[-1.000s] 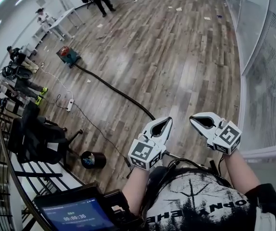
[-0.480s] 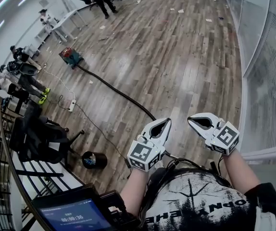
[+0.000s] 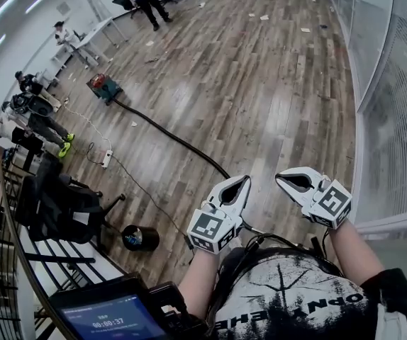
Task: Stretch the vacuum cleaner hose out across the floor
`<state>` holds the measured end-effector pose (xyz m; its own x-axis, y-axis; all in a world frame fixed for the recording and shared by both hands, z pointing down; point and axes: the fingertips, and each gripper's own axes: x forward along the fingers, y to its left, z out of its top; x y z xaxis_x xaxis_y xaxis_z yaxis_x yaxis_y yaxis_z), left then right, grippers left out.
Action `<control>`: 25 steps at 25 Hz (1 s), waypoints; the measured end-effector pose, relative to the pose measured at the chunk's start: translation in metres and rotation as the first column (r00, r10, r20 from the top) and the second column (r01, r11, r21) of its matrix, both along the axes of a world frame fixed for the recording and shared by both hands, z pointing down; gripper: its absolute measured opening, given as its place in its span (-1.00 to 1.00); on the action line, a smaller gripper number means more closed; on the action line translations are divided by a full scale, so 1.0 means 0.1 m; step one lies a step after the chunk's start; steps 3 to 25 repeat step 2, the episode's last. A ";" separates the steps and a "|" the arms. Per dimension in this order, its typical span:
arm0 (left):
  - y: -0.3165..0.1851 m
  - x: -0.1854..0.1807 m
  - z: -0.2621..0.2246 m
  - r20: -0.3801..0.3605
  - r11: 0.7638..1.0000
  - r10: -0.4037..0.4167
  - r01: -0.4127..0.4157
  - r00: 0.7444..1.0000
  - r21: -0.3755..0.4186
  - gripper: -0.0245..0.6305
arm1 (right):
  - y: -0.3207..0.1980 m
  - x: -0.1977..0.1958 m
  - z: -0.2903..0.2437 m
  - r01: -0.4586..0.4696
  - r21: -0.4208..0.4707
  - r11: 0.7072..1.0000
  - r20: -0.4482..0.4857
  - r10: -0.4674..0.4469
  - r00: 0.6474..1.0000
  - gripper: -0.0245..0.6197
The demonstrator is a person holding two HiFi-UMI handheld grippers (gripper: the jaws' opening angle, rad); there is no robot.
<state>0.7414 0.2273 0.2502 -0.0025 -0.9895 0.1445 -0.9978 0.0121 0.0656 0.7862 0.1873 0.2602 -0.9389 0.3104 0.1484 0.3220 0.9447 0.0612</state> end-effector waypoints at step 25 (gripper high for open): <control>0.05 -0.03 -0.01 -0.003 1.000 -0.009 0.009 1.000 0.006 -0.93 | 0.03 0.00 0.02 0.003 0.010 1.000 0.002 -0.003 1.000 -0.90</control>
